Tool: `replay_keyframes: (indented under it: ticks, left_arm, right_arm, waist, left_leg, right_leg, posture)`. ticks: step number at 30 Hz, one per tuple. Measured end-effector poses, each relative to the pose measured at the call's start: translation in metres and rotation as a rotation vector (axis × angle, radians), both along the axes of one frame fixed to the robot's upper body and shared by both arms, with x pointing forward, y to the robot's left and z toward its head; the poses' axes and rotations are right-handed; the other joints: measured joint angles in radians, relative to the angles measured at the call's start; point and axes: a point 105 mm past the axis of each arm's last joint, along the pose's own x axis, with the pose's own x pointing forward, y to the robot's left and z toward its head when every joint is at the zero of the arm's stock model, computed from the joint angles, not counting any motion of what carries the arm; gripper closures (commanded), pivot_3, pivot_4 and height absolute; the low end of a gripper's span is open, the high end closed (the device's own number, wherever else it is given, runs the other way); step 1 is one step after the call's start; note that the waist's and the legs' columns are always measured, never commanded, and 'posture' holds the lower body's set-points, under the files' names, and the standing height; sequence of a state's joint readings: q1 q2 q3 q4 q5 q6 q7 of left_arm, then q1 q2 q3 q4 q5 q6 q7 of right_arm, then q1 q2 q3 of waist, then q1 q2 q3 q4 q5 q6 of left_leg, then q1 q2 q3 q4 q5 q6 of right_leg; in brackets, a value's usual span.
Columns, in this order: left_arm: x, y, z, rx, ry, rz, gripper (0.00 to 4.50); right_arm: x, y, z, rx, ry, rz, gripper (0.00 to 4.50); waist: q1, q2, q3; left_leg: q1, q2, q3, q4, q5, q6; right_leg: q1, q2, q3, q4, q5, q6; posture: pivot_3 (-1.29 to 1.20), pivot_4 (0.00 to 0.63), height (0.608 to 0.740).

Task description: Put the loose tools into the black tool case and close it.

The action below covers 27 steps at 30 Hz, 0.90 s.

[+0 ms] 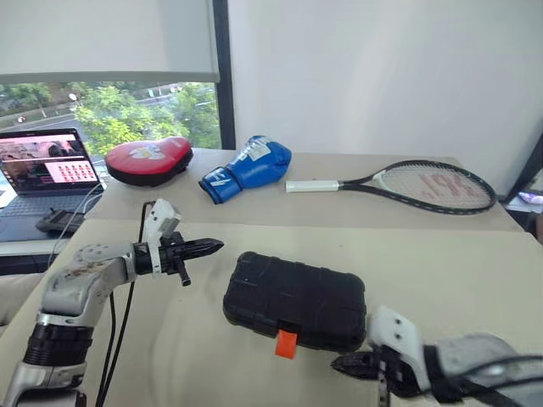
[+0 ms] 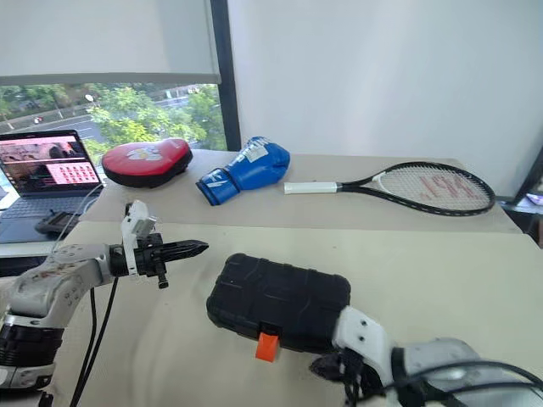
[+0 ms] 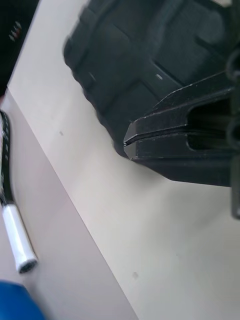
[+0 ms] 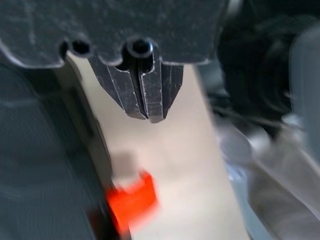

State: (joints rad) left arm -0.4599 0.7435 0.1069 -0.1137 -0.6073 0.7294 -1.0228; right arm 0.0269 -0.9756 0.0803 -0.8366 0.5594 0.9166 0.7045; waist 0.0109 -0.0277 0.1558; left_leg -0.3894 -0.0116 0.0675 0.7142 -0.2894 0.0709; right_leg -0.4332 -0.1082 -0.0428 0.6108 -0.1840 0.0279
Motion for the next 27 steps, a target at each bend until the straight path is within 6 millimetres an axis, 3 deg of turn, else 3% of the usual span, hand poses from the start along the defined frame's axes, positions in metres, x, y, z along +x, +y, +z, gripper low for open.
replay_keyframes:
  ticks: [1, 3, 5, 7, 10, 11, 12, 14, 17, 21, 24, 27]
  left_arm:
    - [-0.002, 0.0, 0.001, 0.007, 0.006, -0.007, 4.5]
    - [-0.008, -0.002, 0.004, -0.002, 0.021, -0.03, 4.5]
    - [-0.012, -0.006, 0.006, -0.011, 0.025, -0.056, 4.5]
    - [-0.014, -0.005, 0.007, 0.003, 0.019, -0.059, 4.5]
    - [-0.017, -0.012, 0.005, 0.035, -0.004, -0.109, 4.5]
    - [-0.018, -0.017, 0.005, 0.046, -0.016, -0.139, 4.5]
    - [-0.019, -0.018, 0.005, 0.051, -0.02, -0.148, 4.5]
    - [-0.018, -0.024, 0.005, 0.067, -0.006, -0.203, 3.92]
    - [-0.01, -0.039, 0.016, 0.099, -0.052, -0.303, 2.93]
    - [-0.002, -0.058, 0.011, 0.139, -0.08, -0.425, 1.4]
    - [0.002, -0.071, 0.0, 0.16, -0.072, -0.486, 0.24]
    - [0.009, -0.082, -0.003, 0.192, -0.089, -0.496, 0.04]
  right_arm:
    - [0.007, 0.002, -0.002, -0.012, -0.008, -0.01, 4.46]
    - [0.04, 0.003, -0.001, -0.018, -0.038, -0.102, 4.46]
    - [0.077, -0.013, 0.005, -0.066, -0.106, -0.247, 4.46]
    - [0.099, -0.021, 0.012, -0.094, -0.146, -0.313, 4.46]
    - [0.149, -0.012, 0.011, -0.089, -0.199, -0.381, 4.46]
    - [0.155, -0.009, 0.008, -0.091, -0.209, -0.375, 4.19]
    - [0.157, -0.008, 0.007, -0.092, -0.208, -0.368, 4.19]
    - [0.16, -0.009, 0.005, -0.08, -0.192, -0.341, 3.64]
    - [0.147, -0.009, 0.013, -0.032, -0.174, -0.281, 2.64]
    - [0.111, -0.018, 0.037, 0.087, -0.15, -0.282, 1.2]
    - [0.091, -0.009, 0.045, 0.202, -0.123, -0.3, 0.2]
    - [0.081, 0.001, 0.039, 0.239, -0.1, -0.338, 0.11]
  waist:
    - [-0.002, 0.0, 0.0]
    - [-0.011, -0.004, 0.002]
    - [-0.009, -0.003, 0.003]
    - [-0.007, -0.003, 0.003]
    - [-0.012, -0.004, 0.004]
    - [-0.013, -0.004, 0.004]
    - [-0.012, -0.004, 0.004]
    - [-0.006, -0.004, 0.004]
    - [0.002, -0.002, 0.004]
    - [0.001, -0.002, 0.004]
    - [-0.004, -0.002, 0.004]
    - [-0.001, -0.002, 0.004]
  left_leg:
    - [0.0, -0.001, 0.0, -0.001, 0.0, -0.001]
    - [0.0, 0.0, 0.001, 0.0, 0.001, -0.001]
    - [-0.001, -0.002, 0.001, 0.0, 0.002, 0.003]
    - [-0.002, -0.002, 0.001, 0.0, 0.002, 0.004]
    - [-0.002, -0.003, 0.002, -0.001, 0.003, 0.003]
    - [-0.003, -0.004, 0.002, -0.002, 0.005, -0.001]
    - [-0.003, -0.004, 0.001, -0.003, 0.006, -0.003]
    - [-0.006, -0.004, 0.0, -0.003, 0.006, -0.003]
    - [-0.015, -0.005, -0.002, -0.001, 0.007, -0.002]
    - [-0.016, -0.007, -0.001, 0.0, 0.003, 0.005]
    - [-0.016, -0.007, -0.001, 0.0, 0.002, 0.005]
    - [-0.014, -0.007, -0.002, 0.002, 0.002, 0.006]
  right_leg:
    - [0.0, 0.001, 0.001, 0.0, 0.0, 0.0]
    - [-0.001, 0.002, 0.001, 0.0, 0.001, -0.002]
    - [-0.003, 0.001, 0.002, 0.001, 0.002, -0.003]
    - [-0.003, 0.001, 0.001, 0.001, 0.002, -0.003]
    - [-0.004, 0.003, 0.001, 0.001, 0.003, -0.005]
    - [-0.005, 0.003, 0.002, 0.002, 0.003, -0.004]
    - [-0.005, 0.002, 0.001, 0.002, 0.003, -0.004]
    - [-0.007, 0.003, -0.001, 0.002, 0.003, -0.003]
    - [-0.011, 0.002, -0.004, 0.002, 0.004, -0.001]
    - [-0.009, 0.0, -0.004, -0.001, 0.002, 0.003]
    - [-0.008, 0.0, -0.004, -0.001, 0.002, 0.004]
    - [-0.007, 0.0, -0.004, 0.0, 0.002, 0.005]
  posture:
    - [0.0, 0.15, 0.74]
    - [0.0, 0.15, 0.74]
    - [0.0, 0.15, 0.74]
    - [0.0, 0.15, 0.74]
    - [0.0, 0.15, 0.74]
    - [0.0, 0.15, 0.74]
    - [0.0, 0.15, 0.74]
    - [0.0, 0.15, 0.74]
    - [0.0, 0.15, 0.74]
    - [0.0, 0.15, 0.74]
    - [0.0, 0.15, 0.74]
    - [0.0, 0.15, 0.74]
